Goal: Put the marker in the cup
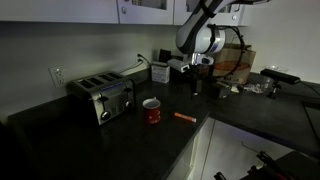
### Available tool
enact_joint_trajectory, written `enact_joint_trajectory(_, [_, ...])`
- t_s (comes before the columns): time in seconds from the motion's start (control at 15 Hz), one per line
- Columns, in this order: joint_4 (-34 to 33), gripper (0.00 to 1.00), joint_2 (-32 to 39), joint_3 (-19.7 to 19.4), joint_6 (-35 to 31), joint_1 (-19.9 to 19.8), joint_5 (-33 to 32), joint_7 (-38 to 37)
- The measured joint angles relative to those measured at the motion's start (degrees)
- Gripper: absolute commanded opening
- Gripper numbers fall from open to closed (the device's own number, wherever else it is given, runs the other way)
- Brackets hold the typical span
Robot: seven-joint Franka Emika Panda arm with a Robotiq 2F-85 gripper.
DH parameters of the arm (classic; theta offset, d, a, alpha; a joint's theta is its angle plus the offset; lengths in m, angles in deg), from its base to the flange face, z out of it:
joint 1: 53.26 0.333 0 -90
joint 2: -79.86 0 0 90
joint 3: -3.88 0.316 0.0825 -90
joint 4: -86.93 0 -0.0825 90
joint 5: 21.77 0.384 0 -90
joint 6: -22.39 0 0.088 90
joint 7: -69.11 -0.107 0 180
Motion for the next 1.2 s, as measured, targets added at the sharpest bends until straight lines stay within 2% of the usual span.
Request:
enact_joint_trajectory(0.27, [0.0, 1.0, 0.0, 0.0, 0.0, 0.0, 0.0, -0.2])
enact_joint_trajectory(0.4, [0.5, 1.0, 0.0, -0.8, -1.1, 0.3, 0.0, -3.2])
enact_joint_trajectory(0.8, [8.4, 1.0, -0.1, -4.6, -12.9, 3.1, -2.1, -20.8])
enact_joint_trajectory(1.0, [11.1, 1.0, -0.1, -7.7, -13.3, 6.7, -8.7, -35.2])
enact_joint_trajectory(1.2, [12.0, 1.0, 0.5, -7.4, -11.6, 7.6, -9.0, -40.6])
